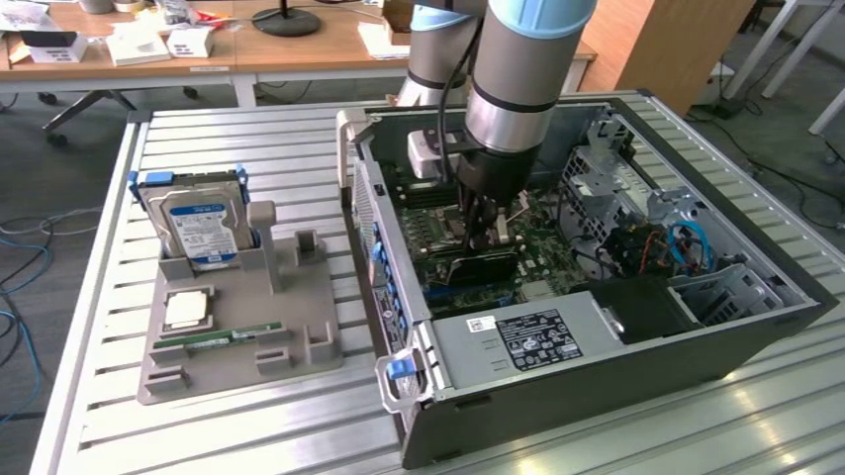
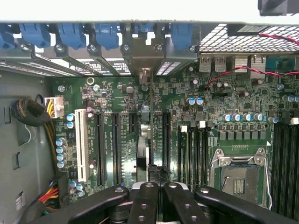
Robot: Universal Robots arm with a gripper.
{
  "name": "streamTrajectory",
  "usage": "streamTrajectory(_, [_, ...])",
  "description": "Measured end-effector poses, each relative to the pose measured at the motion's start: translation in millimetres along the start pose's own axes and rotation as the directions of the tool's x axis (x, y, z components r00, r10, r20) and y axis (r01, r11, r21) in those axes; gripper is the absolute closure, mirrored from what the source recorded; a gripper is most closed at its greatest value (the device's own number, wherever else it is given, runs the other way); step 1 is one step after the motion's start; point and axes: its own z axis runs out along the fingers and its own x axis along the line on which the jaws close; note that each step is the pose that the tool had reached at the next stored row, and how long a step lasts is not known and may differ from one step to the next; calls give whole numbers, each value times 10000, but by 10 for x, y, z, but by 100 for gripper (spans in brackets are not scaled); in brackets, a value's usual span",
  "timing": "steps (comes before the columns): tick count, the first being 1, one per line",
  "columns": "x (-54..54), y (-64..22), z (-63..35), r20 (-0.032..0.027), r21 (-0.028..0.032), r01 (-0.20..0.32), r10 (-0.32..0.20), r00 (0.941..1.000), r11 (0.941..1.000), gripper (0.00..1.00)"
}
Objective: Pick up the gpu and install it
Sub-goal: 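Press down on the gpu until it lock into place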
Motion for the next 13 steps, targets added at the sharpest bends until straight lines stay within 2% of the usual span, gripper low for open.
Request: streamTrajectory(13, [1, 3, 10, 1, 2, 1, -1, 10000, 10000, 89])
